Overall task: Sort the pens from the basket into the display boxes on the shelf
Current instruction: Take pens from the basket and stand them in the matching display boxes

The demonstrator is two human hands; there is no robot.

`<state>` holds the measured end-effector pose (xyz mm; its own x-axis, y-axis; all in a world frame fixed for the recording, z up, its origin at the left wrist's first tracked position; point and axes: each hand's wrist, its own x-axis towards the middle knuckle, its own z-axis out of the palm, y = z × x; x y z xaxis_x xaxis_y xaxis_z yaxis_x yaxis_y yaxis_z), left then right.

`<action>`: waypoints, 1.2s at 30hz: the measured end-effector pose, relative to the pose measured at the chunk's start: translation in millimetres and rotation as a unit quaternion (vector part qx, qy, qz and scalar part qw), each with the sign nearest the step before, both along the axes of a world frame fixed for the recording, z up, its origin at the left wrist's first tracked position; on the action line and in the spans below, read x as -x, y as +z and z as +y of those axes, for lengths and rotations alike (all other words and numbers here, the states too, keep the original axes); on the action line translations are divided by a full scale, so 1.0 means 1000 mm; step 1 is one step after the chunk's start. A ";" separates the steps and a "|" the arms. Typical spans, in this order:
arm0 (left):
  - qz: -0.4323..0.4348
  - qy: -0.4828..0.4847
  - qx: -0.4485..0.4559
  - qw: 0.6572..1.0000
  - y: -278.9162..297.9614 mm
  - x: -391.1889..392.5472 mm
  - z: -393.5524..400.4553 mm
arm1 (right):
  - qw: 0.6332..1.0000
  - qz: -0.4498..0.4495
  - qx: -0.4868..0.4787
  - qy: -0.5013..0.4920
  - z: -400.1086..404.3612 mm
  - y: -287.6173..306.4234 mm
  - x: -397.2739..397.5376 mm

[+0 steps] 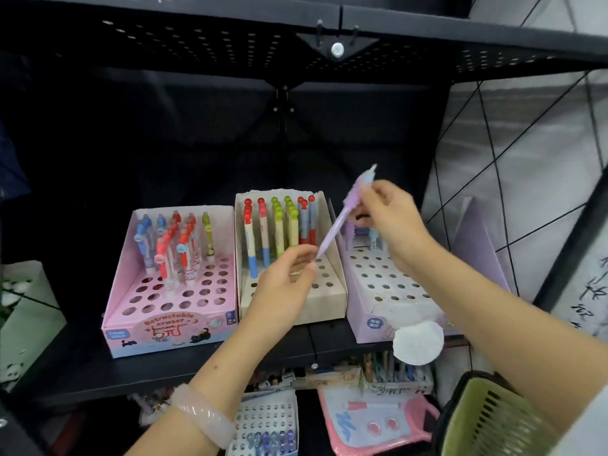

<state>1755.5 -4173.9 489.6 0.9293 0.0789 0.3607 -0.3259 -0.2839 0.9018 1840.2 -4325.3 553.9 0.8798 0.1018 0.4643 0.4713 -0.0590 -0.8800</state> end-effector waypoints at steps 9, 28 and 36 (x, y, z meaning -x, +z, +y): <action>0.015 -0.015 -0.113 0.993 -0.007 -0.011 0.001 | 0.959 -0.088 0.183 -0.197 -0.034 -0.017 -0.051; 0.026 -0.015 -0.104 0.994 -0.012 -0.013 0.009 | 0.911 -0.042 0.355 -0.206 -0.019 -0.026 -0.068; 0.028 -0.026 -0.093 0.995 -0.012 -0.008 0.005 | 0.870 0.057 0.444 -0.208 -0.004 -0.024 -0.071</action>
<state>1763.1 -4168.6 477.2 0.9492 -0.0321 0.3129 -0.2956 -0.4311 0.8525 1911.5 -4329.1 529.6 0.9617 0.0368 0.2718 0.1582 -0.8840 -0.4400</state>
